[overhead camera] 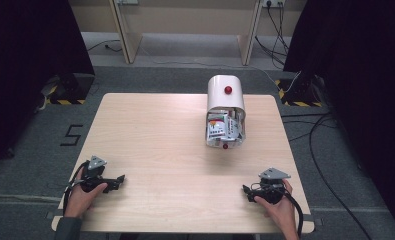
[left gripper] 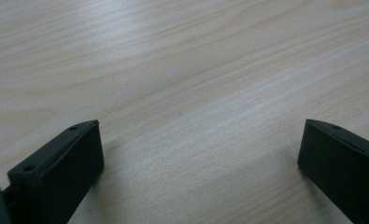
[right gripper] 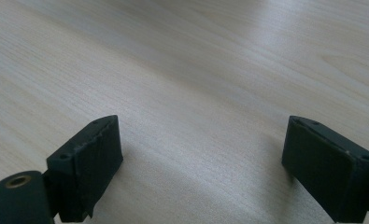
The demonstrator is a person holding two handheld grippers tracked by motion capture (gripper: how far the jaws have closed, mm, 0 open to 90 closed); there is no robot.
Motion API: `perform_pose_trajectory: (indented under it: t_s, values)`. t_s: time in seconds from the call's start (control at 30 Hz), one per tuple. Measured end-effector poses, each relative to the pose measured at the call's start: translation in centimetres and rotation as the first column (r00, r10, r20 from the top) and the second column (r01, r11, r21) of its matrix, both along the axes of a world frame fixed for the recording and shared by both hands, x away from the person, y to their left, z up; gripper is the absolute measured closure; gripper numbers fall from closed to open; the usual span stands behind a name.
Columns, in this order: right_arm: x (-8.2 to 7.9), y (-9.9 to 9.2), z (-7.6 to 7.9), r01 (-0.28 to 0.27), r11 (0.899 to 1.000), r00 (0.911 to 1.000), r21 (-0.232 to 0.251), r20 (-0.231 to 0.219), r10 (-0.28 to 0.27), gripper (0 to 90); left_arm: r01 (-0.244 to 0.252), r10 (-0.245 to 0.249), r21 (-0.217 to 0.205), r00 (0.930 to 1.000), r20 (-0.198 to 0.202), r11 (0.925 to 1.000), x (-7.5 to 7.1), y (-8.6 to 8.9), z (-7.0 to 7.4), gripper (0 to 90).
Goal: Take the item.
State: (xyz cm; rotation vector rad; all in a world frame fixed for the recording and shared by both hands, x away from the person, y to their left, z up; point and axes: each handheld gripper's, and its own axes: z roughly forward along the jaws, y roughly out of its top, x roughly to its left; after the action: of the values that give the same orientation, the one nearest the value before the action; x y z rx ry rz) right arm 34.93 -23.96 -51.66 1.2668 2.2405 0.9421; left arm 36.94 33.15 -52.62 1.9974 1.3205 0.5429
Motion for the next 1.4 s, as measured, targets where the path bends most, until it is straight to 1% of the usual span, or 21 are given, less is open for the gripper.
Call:
perform_pose_trajectory:
  t_s: [0.1, 0.17, 0.2, 0.23, 0.3, 0.57, 0.67, 0.8, 0.87, 1.1, 1.27, 1.33, 1.4]
  values:
    - [0.0, 0.0, 0.0, -0.004, 1.0, 1.0, -0.004, 0.002, 0.004, 12.6, -0.001, 0.001, 0.0, 1.0, 0.0, 1.0, 0.0, 0.0, 0.0, 0.0]
    - [0.0, 0.0, 0.0, 0.001, 1.0, 1.0, 0.001, 0.004, -0.001, 15.5, 0.0, 0.0, 0.0, 1.0, 0.0, 1.0, 0.0, 0.0, 0.0, 0.0]
    - [0.0, 0.0, 0.0, 0.001, 1.0, 1.0, 0.001, 0.004, -0.001, 15.5, 0.0, 0.0, 0.0, 1.0, 0.0, 1.0, 0.0, 0.0, 0.0, 0.0]
    - [0.0, 0.0, 0.1, 0.001, 1.0, 0.9998, -0.01, 0.019, -0.001, 15.6, 0.0, 0.0, 0.0, 1.0, 0.0, 1.0, 0.0, 0.0, 0.0, 0.0]
    - [0.0, 0.0, 0.1, -0.003, 1.0, 0.9995, -0.016, 0.032, 0.004, 16.0, 0.0, 0.0, 0.0, 1.0, 0.0, 1.0, 0.0, 0.0, 0.0, 0.0]
    - [-0.1, 0.0, 0.3, -0.018, 1.0, 0.9979, -0.024, 0.062, 0.02, 20.6, 0.0, 0.0, -0.001, 1.0, 0.0, 1.0, 0.0, 0.0, 0.0, 0.0]
    - [-0.1, -0.2, 0.5, -0.016, 1.0, 0.9969, -0.015, 0.077, 0.017, 22.3, 0.0, 0.0, -0.001, 1.0, 0.0, 1.0, 0.0, 0.0, 0.0, 0.0]
    - [-0.2, -0.4, 0.9, 0.0, 1.0, 0.996, 0.013, 0.089, -0.001, 23.9, 0.0, 0.0, -0.001, 1.0, 0.0, 1.0, 0.0, 0.0, 0.0, 0.0]
    - [-0.2, -0.5, 1.1, -0.001, 1.0, 0.9947, 0.018, 0.103, -0.001, 25.0, 0.0, 0.0, -0.001, 1.0, 0.0, 1.0, 0.0, 0.0, 0.0, 0.0]
    - [-0.3, -0.4, 2.0, -0.007, 1.0, 0.9925, 0.024, 0.122, 0.004, 26.5, 0.0, 0.0, 0.0, 1.0, 0.0, 1.0, 0.0, 0.0, 0.0, 0.0]
    - [-0.3, -0.5, 2.6, -0.002, 0.999, 0.9913, 0.041, 0.132, -0.003, 27.4, 0.0, 0.0, -0.001, 1.0, 0.0, 1.0, 0.0, 0.0, 0.0, 0.0]
    - [-0.3, -0.6, 2.8, 0.0, 0.998, 0.9907, 0.055, 0.136, -0.008, 27.5, 0.0, 0.0, -0.001, 1.0, 0.0, 1.0, 0.0, 0.0, 0.0, 0.0]
    - [-0.2, -0.7, 3.1, 0.001, 0.998, 0.9895, 0.055, 0.144, -0.009, 28.5, 0.0, 0.0, 0.0, 1.0, 0.0, 1.0, 0.0, 0.0, 0.0, 0.0]
